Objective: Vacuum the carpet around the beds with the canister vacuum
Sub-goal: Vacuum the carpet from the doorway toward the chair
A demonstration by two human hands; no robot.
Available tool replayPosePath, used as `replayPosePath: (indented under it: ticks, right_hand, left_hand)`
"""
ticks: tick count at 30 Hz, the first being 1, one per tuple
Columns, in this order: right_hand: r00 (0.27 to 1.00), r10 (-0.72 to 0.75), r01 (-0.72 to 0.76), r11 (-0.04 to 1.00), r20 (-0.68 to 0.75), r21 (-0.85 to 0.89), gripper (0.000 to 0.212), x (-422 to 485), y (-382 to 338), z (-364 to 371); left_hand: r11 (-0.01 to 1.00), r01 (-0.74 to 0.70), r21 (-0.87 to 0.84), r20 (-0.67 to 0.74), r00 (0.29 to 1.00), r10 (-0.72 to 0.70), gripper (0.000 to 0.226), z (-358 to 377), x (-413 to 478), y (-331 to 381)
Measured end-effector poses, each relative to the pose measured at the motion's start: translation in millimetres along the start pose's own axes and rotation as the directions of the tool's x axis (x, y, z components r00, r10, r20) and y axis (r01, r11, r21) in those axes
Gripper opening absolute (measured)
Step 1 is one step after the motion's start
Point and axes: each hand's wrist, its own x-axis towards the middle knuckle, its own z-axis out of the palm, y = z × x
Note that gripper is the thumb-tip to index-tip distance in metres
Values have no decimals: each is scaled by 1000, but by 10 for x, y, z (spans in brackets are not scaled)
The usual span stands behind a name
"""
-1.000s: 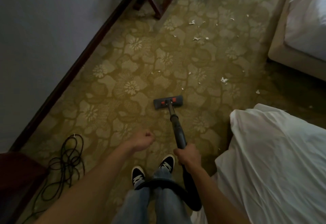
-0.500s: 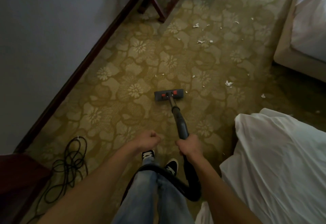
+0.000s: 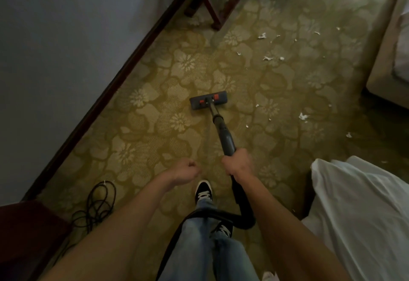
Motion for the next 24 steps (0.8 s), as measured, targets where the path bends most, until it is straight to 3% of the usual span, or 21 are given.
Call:
replayPosePath:
  ticks: [9,16,24]
  right_hand:
    - [999,34,-34,998,3,-45,41,328,-435,14]
    - [994,91,-92,996,55,14,31,199,-279,37]
    - [992,102,-106,993,69,52,37,-39,10,152]
  left_hand:
    - [1000,-3,-18,9,1000,3,22,-341,242,130]
    - [1000,28,1,26,999,-28,20,-251,266,33]
    - [1000,6,-29,35,999,-5,15,-29,235,166]
